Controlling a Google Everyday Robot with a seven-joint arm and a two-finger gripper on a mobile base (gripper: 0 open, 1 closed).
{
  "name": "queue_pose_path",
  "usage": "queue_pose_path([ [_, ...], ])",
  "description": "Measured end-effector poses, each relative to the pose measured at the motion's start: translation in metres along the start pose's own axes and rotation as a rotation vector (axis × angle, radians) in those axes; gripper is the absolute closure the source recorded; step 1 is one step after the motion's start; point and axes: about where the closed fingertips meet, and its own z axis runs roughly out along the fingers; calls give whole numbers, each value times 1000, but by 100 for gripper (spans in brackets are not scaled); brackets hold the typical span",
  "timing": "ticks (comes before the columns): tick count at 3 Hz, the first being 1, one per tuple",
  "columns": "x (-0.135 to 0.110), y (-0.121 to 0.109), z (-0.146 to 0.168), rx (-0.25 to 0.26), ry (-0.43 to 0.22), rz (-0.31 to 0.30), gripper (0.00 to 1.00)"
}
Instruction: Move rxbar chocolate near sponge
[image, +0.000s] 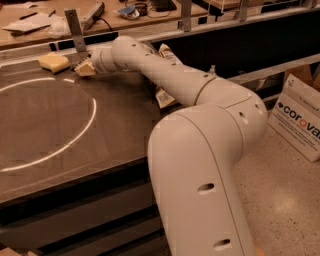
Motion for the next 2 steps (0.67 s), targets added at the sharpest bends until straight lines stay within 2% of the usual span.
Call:
queue_pose_path([
  [2, -5, 21, 28, -75, -29, 57, 38],
])
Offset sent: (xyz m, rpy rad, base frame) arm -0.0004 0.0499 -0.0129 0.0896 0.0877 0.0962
